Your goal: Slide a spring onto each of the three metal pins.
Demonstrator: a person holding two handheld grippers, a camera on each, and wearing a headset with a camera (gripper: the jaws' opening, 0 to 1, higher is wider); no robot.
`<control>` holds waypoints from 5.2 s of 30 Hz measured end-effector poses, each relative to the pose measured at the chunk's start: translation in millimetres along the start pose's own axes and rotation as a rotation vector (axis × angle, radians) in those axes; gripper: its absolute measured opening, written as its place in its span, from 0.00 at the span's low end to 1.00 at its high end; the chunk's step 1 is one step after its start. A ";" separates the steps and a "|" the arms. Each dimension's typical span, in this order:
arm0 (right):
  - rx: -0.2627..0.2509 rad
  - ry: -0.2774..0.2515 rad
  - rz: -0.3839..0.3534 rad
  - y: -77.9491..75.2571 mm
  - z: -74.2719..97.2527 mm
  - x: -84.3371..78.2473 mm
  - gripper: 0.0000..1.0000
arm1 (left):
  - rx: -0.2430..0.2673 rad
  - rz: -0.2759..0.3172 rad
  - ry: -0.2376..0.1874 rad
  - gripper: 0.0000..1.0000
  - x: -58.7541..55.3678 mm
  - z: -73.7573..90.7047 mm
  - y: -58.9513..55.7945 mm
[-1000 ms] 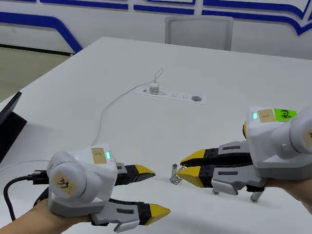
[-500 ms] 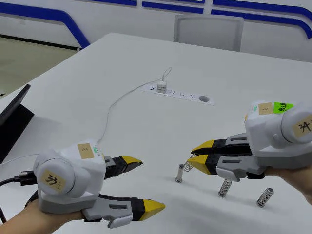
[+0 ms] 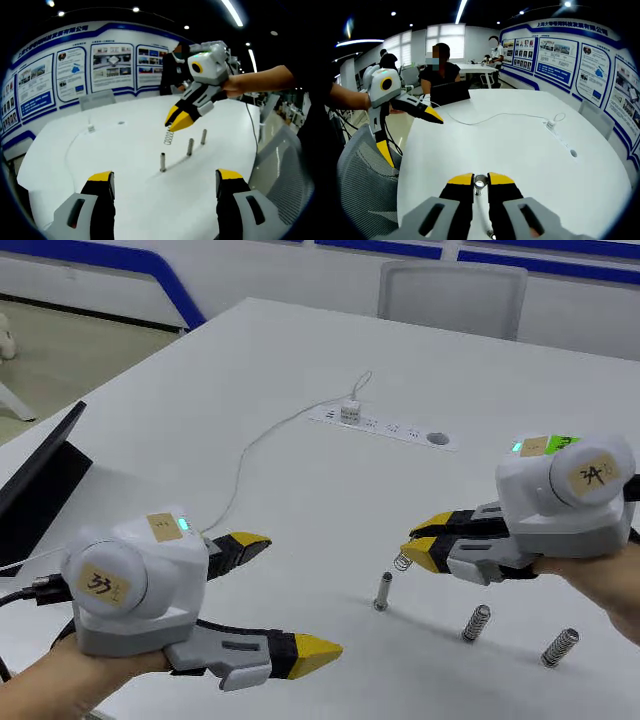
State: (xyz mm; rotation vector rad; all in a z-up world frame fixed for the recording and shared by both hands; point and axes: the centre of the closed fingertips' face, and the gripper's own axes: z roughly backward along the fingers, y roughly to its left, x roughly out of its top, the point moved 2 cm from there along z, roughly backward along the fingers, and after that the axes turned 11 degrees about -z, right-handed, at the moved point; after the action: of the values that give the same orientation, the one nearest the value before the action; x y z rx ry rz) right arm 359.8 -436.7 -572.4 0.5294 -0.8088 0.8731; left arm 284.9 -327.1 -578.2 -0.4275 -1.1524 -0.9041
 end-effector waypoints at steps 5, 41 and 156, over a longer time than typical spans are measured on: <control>0.003 0.008 -0.004 -1.5 -6.5 -1.7 0.11 | 0.001 0.003 0.024 0.95 -3.6 -1.0 -2.3; 0.017 0.218 0.089 4.2 -54.5 -42.2 0.11 | -0.010 0.015 0.035 1.00 -6.2 -6.3 -1.9; -0.568 -0.190 -0.320 -37.6 176.7 -150.6 0.62 | 0.021 0.049 -0.011 1.00 7.0 -4.7 2.8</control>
State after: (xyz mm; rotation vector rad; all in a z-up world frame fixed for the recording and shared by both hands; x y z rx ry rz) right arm 262.5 -650.1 -590.8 0.2272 -1.0612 0.2749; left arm 290.8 -331.5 -573.1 -0.4423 -1.1562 -0.8474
